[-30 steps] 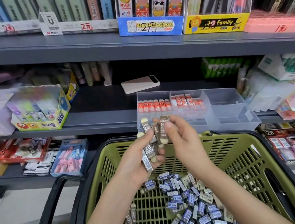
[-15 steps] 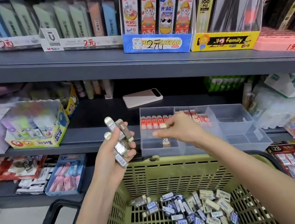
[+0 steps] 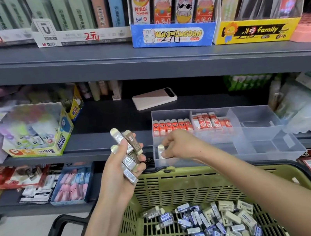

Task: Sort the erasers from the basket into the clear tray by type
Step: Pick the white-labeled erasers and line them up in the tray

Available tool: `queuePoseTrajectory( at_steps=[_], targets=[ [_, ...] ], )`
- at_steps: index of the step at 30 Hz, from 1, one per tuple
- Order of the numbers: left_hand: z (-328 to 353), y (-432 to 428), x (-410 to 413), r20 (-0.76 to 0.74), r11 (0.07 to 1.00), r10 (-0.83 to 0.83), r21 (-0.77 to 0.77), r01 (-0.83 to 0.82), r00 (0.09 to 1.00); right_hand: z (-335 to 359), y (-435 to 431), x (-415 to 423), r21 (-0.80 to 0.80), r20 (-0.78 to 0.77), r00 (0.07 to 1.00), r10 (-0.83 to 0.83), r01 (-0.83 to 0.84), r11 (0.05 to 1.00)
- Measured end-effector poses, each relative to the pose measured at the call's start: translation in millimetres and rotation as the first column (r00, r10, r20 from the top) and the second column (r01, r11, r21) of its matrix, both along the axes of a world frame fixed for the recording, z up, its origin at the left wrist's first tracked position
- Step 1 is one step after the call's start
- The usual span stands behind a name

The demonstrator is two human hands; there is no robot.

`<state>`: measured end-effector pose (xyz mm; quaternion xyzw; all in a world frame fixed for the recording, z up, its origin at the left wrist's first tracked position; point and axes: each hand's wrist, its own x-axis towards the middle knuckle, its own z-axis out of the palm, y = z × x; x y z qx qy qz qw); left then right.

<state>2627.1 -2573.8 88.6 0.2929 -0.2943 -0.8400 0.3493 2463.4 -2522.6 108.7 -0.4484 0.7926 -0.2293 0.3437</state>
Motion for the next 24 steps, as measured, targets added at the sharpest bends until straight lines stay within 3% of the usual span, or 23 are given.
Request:
queuePoseTrajectory(
  at_steps=[6, 9, 13, 16, 19, 22, 24],
  targets=[
    [1.1, 5.6, -3.4, 0.02, 0.999, -0.03, -0.022, 0.031, 0.999, -2.5, -1.8, 0.3, 0.029, -0.013, 0.998, -0.057, 0.057, 0.998],
    [1.4, 6.2, -3.7, 0.021, 0.999, -0.03, -0.022, 0.03, 0.999, -0.4, -3.0, -3.4, 0.061, 0.09, 0.994, -0.054, 0.049, 0.997],
    [1.6, 6.4, -3.1, 0.023, 0.999, -0.026, -0.024, 0.026, 0.999, 5.9, -0.1, -8.1, 0.096, 0.119, 0.993, 0.009, -0.02, 0.995],
    [2.1, 6.4, -1.8, 0.024, 0.999, -0.033, -0.029, 0.033, 0.999, 16.1, 5.1, -0.5, -0.153, 0.093, 0.995, -0.019, 0.034, 0.988],
    [3.5, 7.6, -2.6, 0.049, 0.996, -0.05, -0.066, 0.053, 0.998, 30.3, 7.1, 10.3, -0.421, 0.1, 0.994, 0.043, 0.003, 0.907],
    [4.6, 9.9, -3.1, 0.078, 0.988, -0.086, -0.125, 0.095, 0.993, 37.1, 6.3, 22.5, -0.44, 0.02, 0.988, 0.156, -0.132, 0.888],
    [4.8, 10.9, -2.3, 0.079, 0.986, -0.101, -0.125, 0.111, 0.992, 38.3, 6.1, 24.0, -0.452, 0.048, 0.986, 0.163, -0.124, 0.883]
  ],
)
